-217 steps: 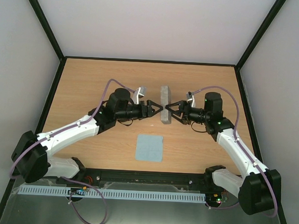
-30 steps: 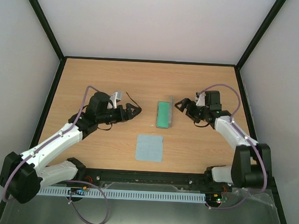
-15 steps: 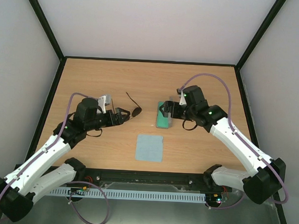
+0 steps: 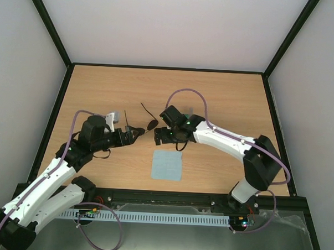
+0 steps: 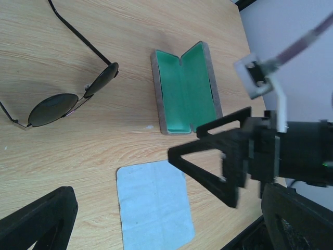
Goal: Organize the sunglasses
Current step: Place the sunglasses case at the center of the board, then adjust the sunglasses case at the center of the board.
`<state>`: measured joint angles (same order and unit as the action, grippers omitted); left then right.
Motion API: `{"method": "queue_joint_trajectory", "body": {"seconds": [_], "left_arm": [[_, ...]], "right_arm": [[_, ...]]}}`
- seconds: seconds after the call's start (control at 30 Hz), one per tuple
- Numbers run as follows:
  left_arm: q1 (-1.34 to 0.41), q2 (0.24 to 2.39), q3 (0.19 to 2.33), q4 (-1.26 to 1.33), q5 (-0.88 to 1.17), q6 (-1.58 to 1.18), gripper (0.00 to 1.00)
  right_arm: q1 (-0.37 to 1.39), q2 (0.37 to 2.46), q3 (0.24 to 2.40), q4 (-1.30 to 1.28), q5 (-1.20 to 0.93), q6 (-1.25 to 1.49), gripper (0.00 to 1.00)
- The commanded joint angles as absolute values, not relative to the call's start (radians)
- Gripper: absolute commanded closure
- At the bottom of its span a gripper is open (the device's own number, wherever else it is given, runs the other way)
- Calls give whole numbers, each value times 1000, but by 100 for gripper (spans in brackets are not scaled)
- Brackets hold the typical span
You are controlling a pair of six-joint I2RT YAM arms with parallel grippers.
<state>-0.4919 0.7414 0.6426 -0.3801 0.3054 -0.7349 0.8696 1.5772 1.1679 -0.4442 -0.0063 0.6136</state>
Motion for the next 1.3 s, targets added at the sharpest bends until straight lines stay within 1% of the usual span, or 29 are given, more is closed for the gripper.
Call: {"method": "queue_joint_trajectory", "body": {"seconds": [0.0,0.2,0.63,1.03,1.27], "left_arm": [[-483,723,631,-401,309,-725,1],[-483,739,619,-382,322,-728,1],[-483,707,583,-376,331,-742,1],[-483,751,576,-329,348,-743,0],[-483,750,560,-321,347,-746,0]], "right_arm": [[876,1659,1229,-484,135,608,1],[875,1702,1209,-490,196,609,2],[791,1649,1088,-472,218,595,1],[740,1631,1094,-504,306,548,2],[741,1643,1086,-482,279,538,1]]}}
